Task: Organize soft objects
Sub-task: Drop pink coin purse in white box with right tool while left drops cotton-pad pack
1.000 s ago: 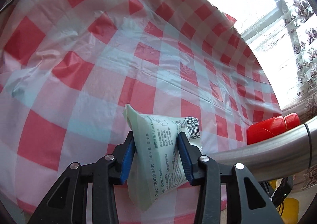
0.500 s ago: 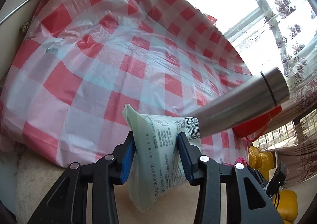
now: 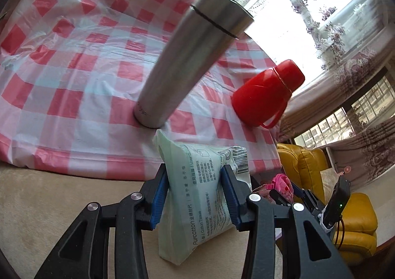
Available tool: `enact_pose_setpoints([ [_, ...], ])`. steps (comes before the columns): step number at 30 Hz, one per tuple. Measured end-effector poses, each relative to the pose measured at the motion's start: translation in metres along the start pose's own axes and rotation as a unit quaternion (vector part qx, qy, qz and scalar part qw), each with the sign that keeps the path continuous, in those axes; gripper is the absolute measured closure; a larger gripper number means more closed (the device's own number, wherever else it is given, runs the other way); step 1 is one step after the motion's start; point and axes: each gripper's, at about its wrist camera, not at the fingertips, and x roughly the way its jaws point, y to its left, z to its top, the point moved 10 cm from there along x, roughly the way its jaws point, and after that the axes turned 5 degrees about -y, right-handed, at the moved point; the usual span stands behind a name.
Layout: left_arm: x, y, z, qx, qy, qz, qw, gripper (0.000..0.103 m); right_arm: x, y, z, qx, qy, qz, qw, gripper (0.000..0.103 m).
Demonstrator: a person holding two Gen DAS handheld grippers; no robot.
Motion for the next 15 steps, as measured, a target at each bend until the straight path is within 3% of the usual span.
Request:
enact_pose_setpoints([
  [15,0.033,-0.104,-0.042,0.090,0.047,-0.040,0.9940,0.060,-0.025,-0.067,-0.035,0.038,0.011,-0.053,0.998,0.030],
])
